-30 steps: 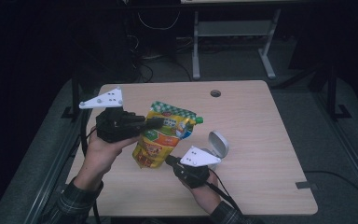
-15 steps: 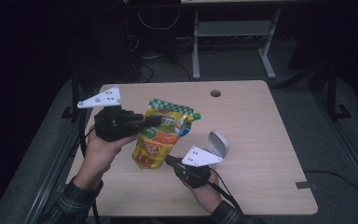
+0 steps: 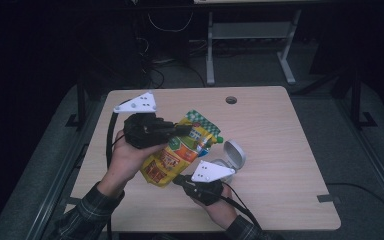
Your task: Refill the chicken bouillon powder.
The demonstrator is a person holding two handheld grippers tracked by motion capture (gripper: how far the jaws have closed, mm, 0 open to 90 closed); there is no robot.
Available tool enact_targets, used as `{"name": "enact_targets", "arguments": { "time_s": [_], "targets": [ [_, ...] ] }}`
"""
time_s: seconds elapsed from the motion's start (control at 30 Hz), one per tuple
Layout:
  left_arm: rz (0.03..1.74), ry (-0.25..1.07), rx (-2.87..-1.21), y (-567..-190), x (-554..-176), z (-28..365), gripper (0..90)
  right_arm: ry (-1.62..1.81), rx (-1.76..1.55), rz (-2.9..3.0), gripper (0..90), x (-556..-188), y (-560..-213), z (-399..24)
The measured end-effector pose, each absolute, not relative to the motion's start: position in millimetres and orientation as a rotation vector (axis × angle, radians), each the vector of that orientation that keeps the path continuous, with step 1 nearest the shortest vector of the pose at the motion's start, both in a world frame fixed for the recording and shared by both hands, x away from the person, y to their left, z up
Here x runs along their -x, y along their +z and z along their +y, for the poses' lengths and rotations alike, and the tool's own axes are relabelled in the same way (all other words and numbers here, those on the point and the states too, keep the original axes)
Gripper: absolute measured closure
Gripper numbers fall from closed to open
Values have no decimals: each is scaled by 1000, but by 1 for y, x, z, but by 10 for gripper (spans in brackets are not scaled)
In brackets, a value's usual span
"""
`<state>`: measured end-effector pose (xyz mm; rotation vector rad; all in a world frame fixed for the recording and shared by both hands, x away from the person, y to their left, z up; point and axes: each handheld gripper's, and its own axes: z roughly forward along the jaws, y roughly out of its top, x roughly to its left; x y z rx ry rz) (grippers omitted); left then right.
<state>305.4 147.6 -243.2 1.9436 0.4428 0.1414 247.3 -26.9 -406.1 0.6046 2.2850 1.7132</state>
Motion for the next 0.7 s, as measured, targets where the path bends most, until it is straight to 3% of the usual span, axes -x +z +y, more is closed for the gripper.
{"name": "enact_targets", "arguments": {
  "time_s": [0.7],
  "targets": [
    [456, 104, -2157, -275, -327, 95, 900, 1738, -493, 2352, 900, -242, -412, -20]
  ]
}}
